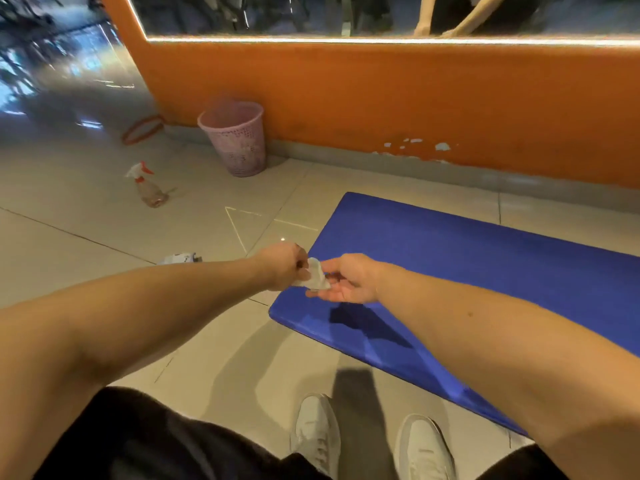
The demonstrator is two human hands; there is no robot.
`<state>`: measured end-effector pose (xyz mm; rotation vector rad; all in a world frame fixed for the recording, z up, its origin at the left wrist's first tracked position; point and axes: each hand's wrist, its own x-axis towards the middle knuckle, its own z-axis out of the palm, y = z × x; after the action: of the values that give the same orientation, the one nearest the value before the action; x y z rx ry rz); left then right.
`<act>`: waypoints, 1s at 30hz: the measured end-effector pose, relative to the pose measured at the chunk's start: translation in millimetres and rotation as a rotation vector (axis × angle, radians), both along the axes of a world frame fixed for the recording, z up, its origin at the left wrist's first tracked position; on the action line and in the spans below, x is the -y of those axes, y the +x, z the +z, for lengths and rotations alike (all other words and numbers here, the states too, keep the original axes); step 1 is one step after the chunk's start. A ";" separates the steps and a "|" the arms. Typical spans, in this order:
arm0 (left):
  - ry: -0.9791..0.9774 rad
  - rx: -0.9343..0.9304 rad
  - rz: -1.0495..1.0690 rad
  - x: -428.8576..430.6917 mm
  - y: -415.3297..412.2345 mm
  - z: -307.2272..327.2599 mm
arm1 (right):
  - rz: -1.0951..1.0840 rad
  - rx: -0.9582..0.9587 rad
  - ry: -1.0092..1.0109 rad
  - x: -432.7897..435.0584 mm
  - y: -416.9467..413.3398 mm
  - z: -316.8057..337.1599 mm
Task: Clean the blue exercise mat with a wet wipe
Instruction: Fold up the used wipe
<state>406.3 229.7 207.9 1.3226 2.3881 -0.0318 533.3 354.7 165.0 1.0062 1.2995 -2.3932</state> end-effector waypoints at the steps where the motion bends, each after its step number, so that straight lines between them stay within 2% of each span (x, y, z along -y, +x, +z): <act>1: 0.051 -0.013 0.045 8.1 -3.0 9.7 | 0.003 -0.051 -0.008 5.1 -5.8 11.0; 3: 0.130 -0.032 0.146 25.1 -10.0 26.6 | 0.009 -0.127 -0.013 16.2 -17.2 26.5; 6: 0.257 0.040 0.300 44.8 -19.7 39.9 | 0.014 -0.159 0.018 32.9 -33.2 42.6; 11: 0.446 0.261 0.533 61.7 -39.8 5.8 | 0.026 -0.160 0.026 52.6 -68.7 25.9; 15: 0.461 0.313 0.565 76.2 -63.9 -46.2 | -0.008 -0.046 0.073 68.0 -110.4 -24.6; 22: 0.394 0.364 0.568 94.6 -122.8 -117.0 | 0.147 0.124 0.147 71.6 -178.6 -97.1; 25: 0.373 0.424 0.637 102.4 -132.7 -102.7 | 0.151 0.211 0.100 75.9 -190.3 -77.7; 27: 0.353 0.463 0.688 110.1 -126.9 -80.5 | 0.145 0.260 0.001 82.0 -187.5 -48.2; 30: 0.307 0.535 0.767 122.7 -119.9 -11.3 | 0.184 0.333 -0.074 88.9 -187.6 28.7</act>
<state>286.4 107.0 196.6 0.3543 2.2925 0.8177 345.7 265.8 193.8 1.1488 1.1217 -2.0180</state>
